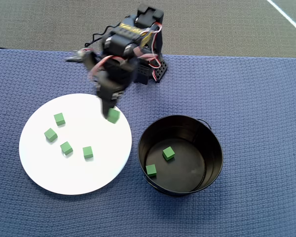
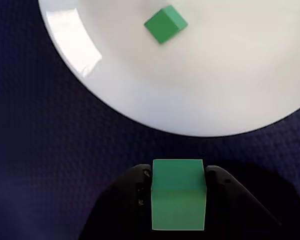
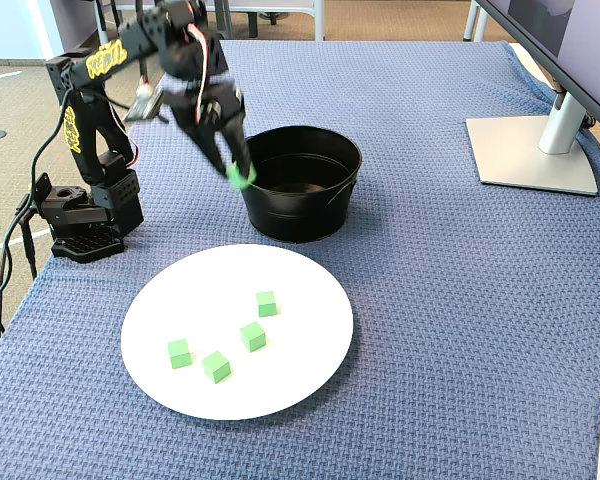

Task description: Pick up the green cubes from the white plate and place them in the black recipient

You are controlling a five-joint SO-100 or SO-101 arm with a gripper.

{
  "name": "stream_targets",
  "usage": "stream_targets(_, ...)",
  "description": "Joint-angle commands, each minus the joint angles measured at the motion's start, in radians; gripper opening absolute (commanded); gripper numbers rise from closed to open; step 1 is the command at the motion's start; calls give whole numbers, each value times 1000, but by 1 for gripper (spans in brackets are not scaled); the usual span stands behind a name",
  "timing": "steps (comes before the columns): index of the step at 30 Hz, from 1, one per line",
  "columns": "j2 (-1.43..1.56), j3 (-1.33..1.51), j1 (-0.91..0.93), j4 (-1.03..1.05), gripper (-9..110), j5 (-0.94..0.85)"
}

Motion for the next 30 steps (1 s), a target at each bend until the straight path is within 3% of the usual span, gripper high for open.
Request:
stream_targets(1,112,75,-187,-92,0,94)
stream_targets(7,-60,103,-469,-210,0,210)
stream_targets(12,-202,133,-578,-333,0,209)
stream_targets(13,-222,132,-584,-336,4,193)
stream_targets(15,-232,133,-595,-337,26,149)
stream_targets(18,-186,135,-581,-314,32,137)
stream_targets(26,34,3,-400,-141,24,98)
stream_targets(30,147,14,-218,-118,3,2)
